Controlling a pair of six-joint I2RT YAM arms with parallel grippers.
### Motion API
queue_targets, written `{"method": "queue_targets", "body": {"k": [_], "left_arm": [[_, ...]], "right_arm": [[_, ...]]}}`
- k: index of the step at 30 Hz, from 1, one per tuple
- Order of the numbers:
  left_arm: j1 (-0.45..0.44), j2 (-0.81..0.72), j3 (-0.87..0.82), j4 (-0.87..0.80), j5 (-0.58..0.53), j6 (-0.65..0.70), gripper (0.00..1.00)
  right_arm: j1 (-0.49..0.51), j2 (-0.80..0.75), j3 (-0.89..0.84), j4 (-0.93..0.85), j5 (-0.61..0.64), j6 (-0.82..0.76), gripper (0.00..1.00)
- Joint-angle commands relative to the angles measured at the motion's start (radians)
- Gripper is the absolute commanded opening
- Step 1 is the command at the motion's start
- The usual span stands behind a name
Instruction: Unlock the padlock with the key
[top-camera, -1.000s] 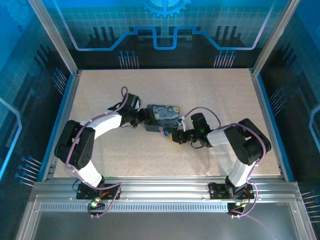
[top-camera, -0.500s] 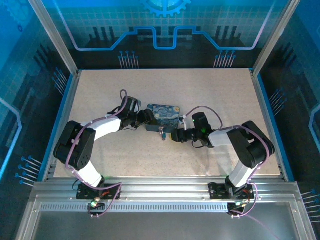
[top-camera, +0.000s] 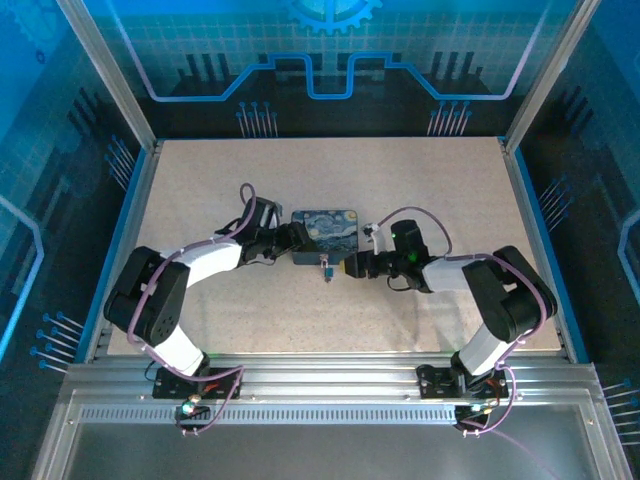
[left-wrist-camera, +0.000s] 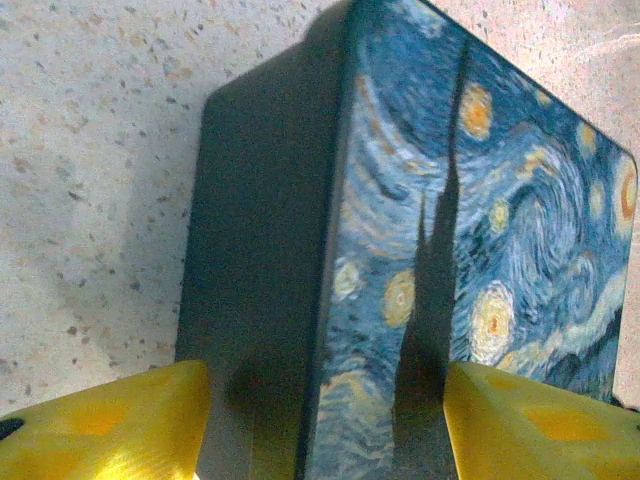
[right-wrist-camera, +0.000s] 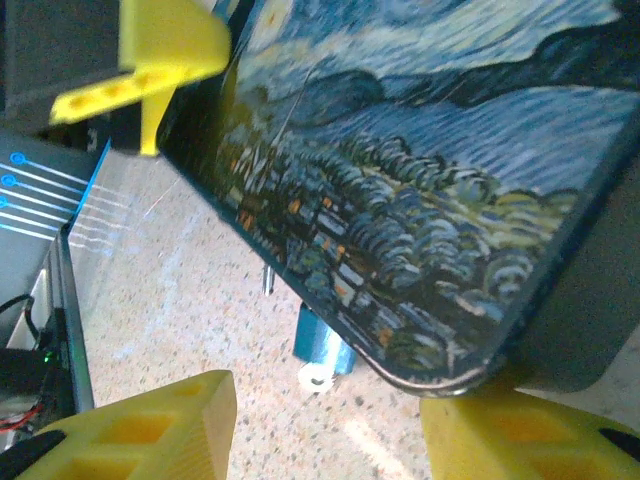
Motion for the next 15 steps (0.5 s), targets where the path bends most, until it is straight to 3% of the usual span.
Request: {"method": "queue_targets", "body": {"k": [1,8,15], "left_arm": [[-0.036,-0.015,-0.060,-0.103,-0.019,-0.024,0.64],[-0.068,-0.045,-0.077,-0.100,-0.025,-0.050,0.64],[-0.071,-0.059,-0.075,-0.103,-0.036,-0.055,0.64]], "right_arm": [[-0.034,0.025,0.069,0.002,-0.019,-0.040,0.53],[-0.070,0.056,0.116,0.003,-0.054,-0.065,0.56],[-0.077,0.005,0.053,0.015,-0.083,-0.071,0.59]]}}
